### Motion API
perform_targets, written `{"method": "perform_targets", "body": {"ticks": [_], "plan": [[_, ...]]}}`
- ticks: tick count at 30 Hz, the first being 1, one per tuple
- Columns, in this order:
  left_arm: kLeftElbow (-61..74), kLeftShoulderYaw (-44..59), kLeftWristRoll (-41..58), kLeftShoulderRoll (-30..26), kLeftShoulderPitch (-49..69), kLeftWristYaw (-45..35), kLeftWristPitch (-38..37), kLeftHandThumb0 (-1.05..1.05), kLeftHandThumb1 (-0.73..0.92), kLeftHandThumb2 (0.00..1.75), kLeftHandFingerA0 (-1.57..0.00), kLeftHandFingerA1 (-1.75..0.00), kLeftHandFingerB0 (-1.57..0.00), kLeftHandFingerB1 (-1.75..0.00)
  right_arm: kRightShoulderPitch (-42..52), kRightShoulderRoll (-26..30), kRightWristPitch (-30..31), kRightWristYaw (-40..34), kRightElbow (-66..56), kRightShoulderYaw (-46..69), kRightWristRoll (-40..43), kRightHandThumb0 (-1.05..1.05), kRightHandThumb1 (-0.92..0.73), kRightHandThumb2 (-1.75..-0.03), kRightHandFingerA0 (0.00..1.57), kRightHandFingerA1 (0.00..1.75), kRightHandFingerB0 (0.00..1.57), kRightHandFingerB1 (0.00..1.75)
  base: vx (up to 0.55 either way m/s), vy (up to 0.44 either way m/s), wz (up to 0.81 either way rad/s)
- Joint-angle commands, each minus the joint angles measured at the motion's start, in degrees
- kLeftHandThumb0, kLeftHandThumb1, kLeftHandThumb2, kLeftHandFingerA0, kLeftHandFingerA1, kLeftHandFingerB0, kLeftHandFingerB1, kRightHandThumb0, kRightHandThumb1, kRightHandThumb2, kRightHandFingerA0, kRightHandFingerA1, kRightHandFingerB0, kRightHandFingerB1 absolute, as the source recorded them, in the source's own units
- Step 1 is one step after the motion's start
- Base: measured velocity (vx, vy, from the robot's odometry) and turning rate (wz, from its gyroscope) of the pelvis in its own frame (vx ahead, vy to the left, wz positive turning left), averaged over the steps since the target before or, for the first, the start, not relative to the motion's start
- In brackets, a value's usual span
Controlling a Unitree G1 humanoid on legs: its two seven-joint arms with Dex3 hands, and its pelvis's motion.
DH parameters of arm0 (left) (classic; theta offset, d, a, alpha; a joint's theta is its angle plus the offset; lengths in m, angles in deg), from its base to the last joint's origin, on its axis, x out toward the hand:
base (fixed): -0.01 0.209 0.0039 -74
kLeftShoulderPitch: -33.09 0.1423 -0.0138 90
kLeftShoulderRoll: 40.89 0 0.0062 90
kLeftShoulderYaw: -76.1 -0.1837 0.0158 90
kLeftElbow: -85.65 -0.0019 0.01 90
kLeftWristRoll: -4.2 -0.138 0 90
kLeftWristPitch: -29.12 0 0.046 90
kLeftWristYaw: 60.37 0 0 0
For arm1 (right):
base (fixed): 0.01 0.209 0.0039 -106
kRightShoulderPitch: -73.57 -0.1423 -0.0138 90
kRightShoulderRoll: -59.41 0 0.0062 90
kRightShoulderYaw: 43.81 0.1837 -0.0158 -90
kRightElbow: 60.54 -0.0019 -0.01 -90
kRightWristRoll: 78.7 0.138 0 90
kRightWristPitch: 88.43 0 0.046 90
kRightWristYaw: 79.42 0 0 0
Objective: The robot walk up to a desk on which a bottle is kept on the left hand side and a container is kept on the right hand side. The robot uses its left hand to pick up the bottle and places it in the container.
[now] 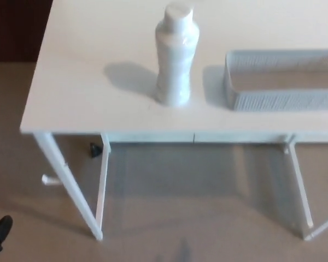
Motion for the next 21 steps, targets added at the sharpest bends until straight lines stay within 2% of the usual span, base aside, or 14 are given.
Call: {"method": "perform_targets", "body": {"ticks": [1, 8, 9, 10, 11, 12, 13, 14, 16, 17, 18, 19, 20, 21], "plan": [[-0.19, -0.34, -0.1, -0.83, 0.06, -0.22, -0.14, -0.32, 0.64, 0.59, -0.44, -0.41, -0.26, -0.3, 1.12, 0.42, 0.32, -0.44, -1.87, 0.71, 0.59, -0.24, -0.54, -0.97, 0.36, 0.61, 0.18, 0.51, 0.16, -0.165, 0.08], [-0.08, -0.72, -0.52, -0.96, -0.02, 0.65, -0.14, -0.33, 0.66, 0.6, -0.44, -0.41, -0.26, -0.3, 1.01, 0.7, -0.46, -0.1, -1.08, 0.45, 0.15, -0.25, -0.53, -0.96, 0.37, 0.61, 0.18, 0.51, 0.14, -0.141, -0.1], [0.02, -0.7, -0.46, -0.96, -0.02, 0.77, 0.07, -0.26, 0.47, 0.92, -0.34, -0.58, -0.1, -0.47, 0.95, 0.65, -0.29, -0.24, -1.1, 0.52, 0.25, -0.25, -0.53, -0.96, 0.37, 0.61, 0.18, 0.51, 0.12, -0.129, -0.14], [-0.06, -0.66, -0.44, -0.99, -0.11, 1.03, 0.23, -0.25, 0.47, 0.93, -0.35, -0.59, -0.11, -0.47, 0.89, 0.66, -0.21, -0.38, -1.07, 0.52, 0.23, -0.25, -0.54, -0.96, 0.37, 0.61, 0.19, 0.51, 0.11, -0.099, -0.13], [-0.06, -0.66, -0.44, -0.99, -0.11, 1.03, 0.23, -0.25, 0.47, 0.93, -0.35, -0.59, -0.11, -0.47, 0.89, 0.66, -0.21, -0.38, -1.07, 0.52, 0.23, -0.25, -0.54, -0.96, 0.37, 0.61, 0.19, 0.51, 0.11, -0.097, -0.12], [-0.31, -0.58, -0.45, -1.04, -0.28, 1.45, 0.33, -0.3, 0.64, 0.59, -0.45, -0.41, -0.25, -0.3, 0.85, 0.69, -0.29, -0.42, -1.0, 0.47, 0.15, -0.24, -0.54, -0.97, 0.38, 0.61, 0.19, 0.51, 0.11, -0.078, -0.14], [-0.45, -0.53, -0.6, -1.13, -0.23, 2.28, 0.26, -0.3, 0.62, 0.58, -0.44, -0.42, -0.25, -0.3, 1.25, 0.59, -0.91, -0.27, -0.82, 0.36, -0.02, -0.24, -0.54, -0.97, 0.37, 0.61, 0.19, 0.52, 0.1, 0.219, 0.51], [-0.15, -0.43, -0.68, -1.02, -0.08, 3.15, 0.03, -0.24, 0.43, 0.9, -0.35, -0.59, -0.12, -0.48, 1.45, 0.58, -1.04, -0.13, -0.68, 0.44, 0.09, -0.26, -0.54, -0.96, 0.38, 0.61, 0.19, 0.52, 0.1, 0.236, -0.4], [0.85, -0.1, -0.77, -0.82, 0.09, 5.41, 0.59, -0.28, 0.65, 0.59, -0.4, -0.4, -0.25, -0.3, 1.61, 0.6, -0.51, -0.28, -1.06, 0.42, 0.2, -0.26, -0.53, -0.96, 0.37, 0.61, 0.2, 0.52, 0.1, 0.199, 0.1], [1.1, 0.06, -0.67, -0.73, 0.14, 5.81, 0.7, -0.23, 0.47, 0.93, -0.29, -0.57, -0.11, -0.48, 1.68, 0.61, -0.45, -0.21, -1.13, 0.4, 0.26, -0.25, -0.53, -0.96, 0.36, 0.6, 0.19, 0.52, 0.09, 0.162, 0.14], [1.4, 0.28, -0.57, -0.63, 0.13, 6.58, 1.03, -0.23, 0.47, 0.94, -0.27, -0.56, -0.1, -0.47, 1.77, 0.55, -0.42, -0.28, -1.26, 0.37, 0.26, -0.25, -0.52, -0.95, 0.36, 0.6, 0.2, 0.52, 0.12, 0.094, -0.04], [1.69, 0.65, -0.5, -0.46, 0.08, 7.91, 1.26, -0.27, 0.68, 0.6, -0.33, -0.41, -0.21, -0.29, 1.93, 0.46, -0.37, -0.45, -1.44, 0.3, 0.19, -0.25, -0.53, -0.96, 0.37, 0.6, 0.21, 0.52, 0.13, 0.087, 0.07], [1.72, 0.76, -0.52, -0.41, 0.05, 8.38, 1.22, -0.27, 0.68, 0.6, -0.33, -0.41, -0.21, -0.29, 1.99, 0.43, -0.36, -0.53, -1.49, 0.26, 0.13, -0.25, -0.53, -0.96, 0.37, 0.6, 0.21, 0.52, 0.08, 0.037, 0.08], [1.54, 1.64, 0.18, 0.09, -0.21, 9.5, 1.16, -0.25, 0.67, 0.6, -0.31, -0.43, -0.19, -0.29, 2.1, 0.47, -0.16, -0.75, -1.64, 0.23, -0.01, -0.25, -0.76, -0.62, 0.43, 0.49, 0.33, 0.41, 0.09, 0.045, 0.07]]}}
